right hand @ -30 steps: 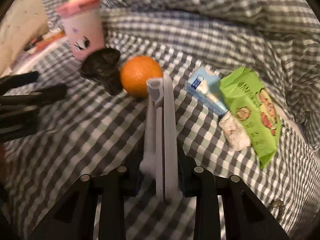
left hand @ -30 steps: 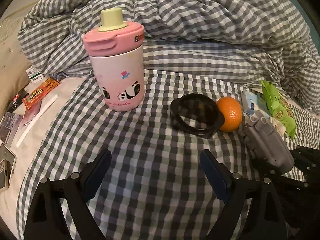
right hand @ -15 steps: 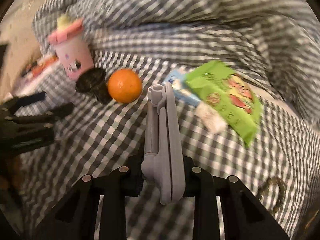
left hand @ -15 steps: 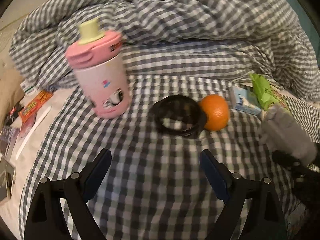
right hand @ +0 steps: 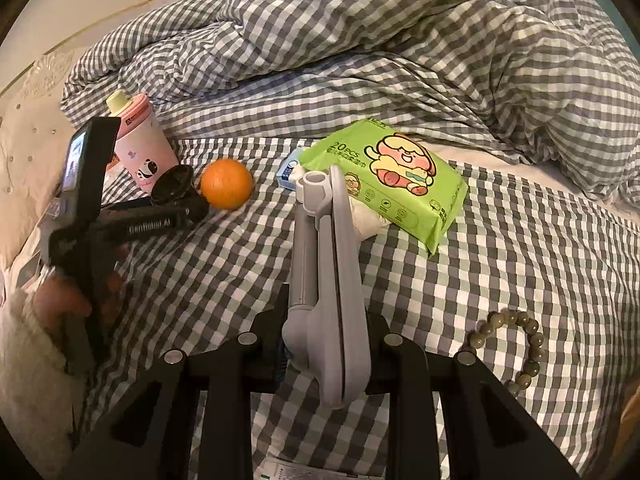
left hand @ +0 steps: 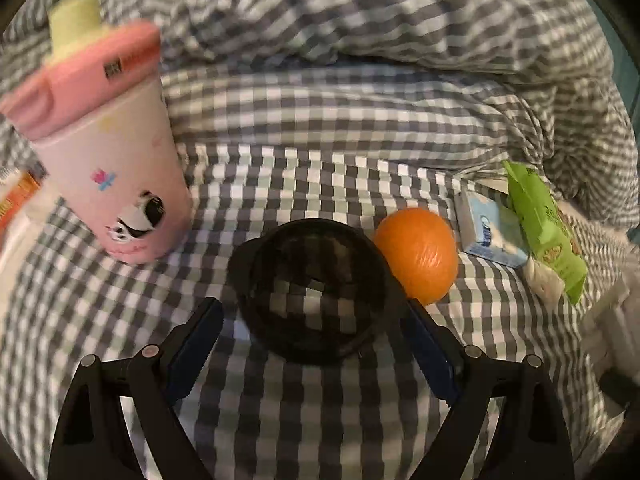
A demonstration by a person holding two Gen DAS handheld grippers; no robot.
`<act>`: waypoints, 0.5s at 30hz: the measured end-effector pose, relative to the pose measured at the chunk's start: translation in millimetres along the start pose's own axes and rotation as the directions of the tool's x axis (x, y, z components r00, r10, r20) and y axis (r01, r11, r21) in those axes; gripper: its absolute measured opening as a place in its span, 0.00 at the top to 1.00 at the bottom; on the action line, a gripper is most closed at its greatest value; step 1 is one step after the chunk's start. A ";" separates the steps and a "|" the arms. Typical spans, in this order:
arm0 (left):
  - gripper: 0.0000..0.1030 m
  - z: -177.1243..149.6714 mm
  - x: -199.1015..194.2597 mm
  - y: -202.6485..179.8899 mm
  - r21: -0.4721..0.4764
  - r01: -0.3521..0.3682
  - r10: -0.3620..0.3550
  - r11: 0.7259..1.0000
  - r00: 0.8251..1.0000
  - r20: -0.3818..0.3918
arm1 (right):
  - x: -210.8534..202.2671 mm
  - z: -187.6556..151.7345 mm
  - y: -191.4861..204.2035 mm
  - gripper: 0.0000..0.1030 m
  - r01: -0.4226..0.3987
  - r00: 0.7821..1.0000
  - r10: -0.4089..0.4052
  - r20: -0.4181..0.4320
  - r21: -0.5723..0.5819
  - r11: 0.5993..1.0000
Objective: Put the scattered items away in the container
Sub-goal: 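Grasp the black ring holder with the left tool and lift it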
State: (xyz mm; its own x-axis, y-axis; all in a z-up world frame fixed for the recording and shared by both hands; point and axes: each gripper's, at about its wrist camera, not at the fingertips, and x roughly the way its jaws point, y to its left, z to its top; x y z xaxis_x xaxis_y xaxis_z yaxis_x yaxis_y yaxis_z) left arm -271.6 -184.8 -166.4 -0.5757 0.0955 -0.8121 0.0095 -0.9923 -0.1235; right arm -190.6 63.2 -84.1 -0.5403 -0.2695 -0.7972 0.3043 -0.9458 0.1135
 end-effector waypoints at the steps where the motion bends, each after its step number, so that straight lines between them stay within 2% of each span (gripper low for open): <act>1: 0.29 -0.5 2.7 1.3 -0.001 0.006 -0.006 1.000 1.000 -0.012 | -0.6 -1.0 -0.5 0.76 0.001 1.000 -0.001 0.001 0.003 1.000; 5: 0.30 -8.7 -11.2 -4.6 0.030 0.009 -0.010 1.000 0.999 0.044 | -8.3 -4.1 -1.2 0.76 0.000 1.000 0.000 0.009 0.003 1.000; 9: 0.30 -22.0 -56.7 -22.1 0.093 -0.021 0.006 0.995 0.988 0.155 | -21.8 -7.4 -0.2 0.76 0.012 1.000 -0.012 0.020 -0.005 1.000; 13: 0.32 -30.9 -106.1 -44.4 0.168 -0.037 -0.001 0.985 0.976 0.220 | -40.5 -12.7 0.9 0.76 0.010 1.000 -0.010 0.028 -0.010 1.000; 14: 0.37 -32.8 -117.0 -51.2 0.184 -0.028 -0.013 0.982 0.975 0.220 | -47.5 -14.4 0.9 0.76 0.011 0.999 -0.010 0.034 -0.009 1.000; 15: 0.58 -35.2 -127.9 -59.1 0.204 -0.013 -0.031 0.979 0.976 0.214 | -54.5 -16.1 0.7 0.76 0.011 0.999 -0.010 0.040 -0.009 1.000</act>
State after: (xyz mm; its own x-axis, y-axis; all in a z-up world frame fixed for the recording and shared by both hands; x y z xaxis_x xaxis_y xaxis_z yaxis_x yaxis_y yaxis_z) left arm -169.8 -135.6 -75.3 -0.7371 0.1073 -0.6672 -0.1499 -0.9887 0.0065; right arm -148.3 80.1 -50.1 -0.5744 -0.2669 -0.7739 0.3059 -0.9469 0.0996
